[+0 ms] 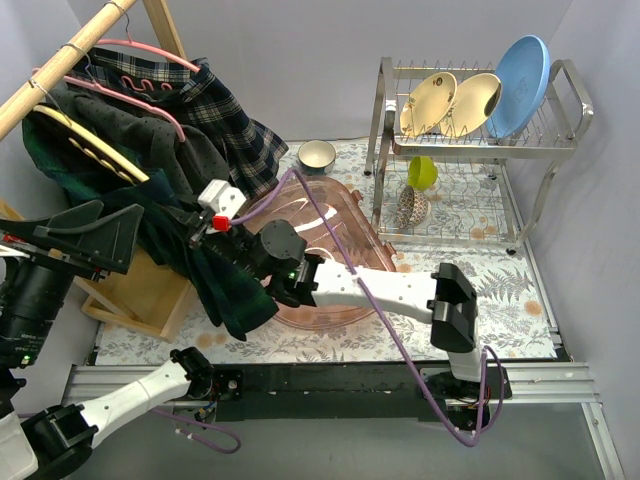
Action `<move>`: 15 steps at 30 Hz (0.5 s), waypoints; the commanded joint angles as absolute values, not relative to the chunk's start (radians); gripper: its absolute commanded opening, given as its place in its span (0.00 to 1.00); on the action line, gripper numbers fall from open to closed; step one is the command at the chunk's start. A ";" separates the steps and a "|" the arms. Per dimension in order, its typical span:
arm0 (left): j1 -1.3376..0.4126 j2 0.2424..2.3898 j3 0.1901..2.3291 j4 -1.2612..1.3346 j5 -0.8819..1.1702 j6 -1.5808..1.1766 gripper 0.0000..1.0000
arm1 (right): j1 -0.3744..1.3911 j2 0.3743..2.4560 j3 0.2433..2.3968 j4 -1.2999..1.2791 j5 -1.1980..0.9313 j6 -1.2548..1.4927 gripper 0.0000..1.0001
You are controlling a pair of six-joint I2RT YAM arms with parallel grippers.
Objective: Remove the skirt from the hanger
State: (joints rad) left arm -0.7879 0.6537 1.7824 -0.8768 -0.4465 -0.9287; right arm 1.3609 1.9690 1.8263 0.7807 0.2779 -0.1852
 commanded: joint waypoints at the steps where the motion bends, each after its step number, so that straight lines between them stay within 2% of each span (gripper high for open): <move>1: -0.792 0.727 1.888 -0.940 -0.471 -0.994 0.94 | 1.370 1.786 1.786 1.036 0.203 -0.183 0.01; 6: -0.792 0.787 1.996 -0.942 -0.385 -1.048 0.90 | 1.374 1.677 1.694 1.014 0.150 -0.130 0.01; 10: -0.792 0.795 1.983 -0.945 -0.414 -1.058 0.89 | 1.376 1.588 1.605 1.008 0.130 -0.095 0.01; 15: -0.792 0.790 1.959 -0.885 -0.322 -1.081 0.85 | 1.379 1.459 1.482 0.979 0.110 -0.086 0.01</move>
State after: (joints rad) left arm -0.7879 0.7628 1.9747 -0.9150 -0.3977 -1.0592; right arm 1.3705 1.6093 1.5116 0.7551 0.1593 -0.1036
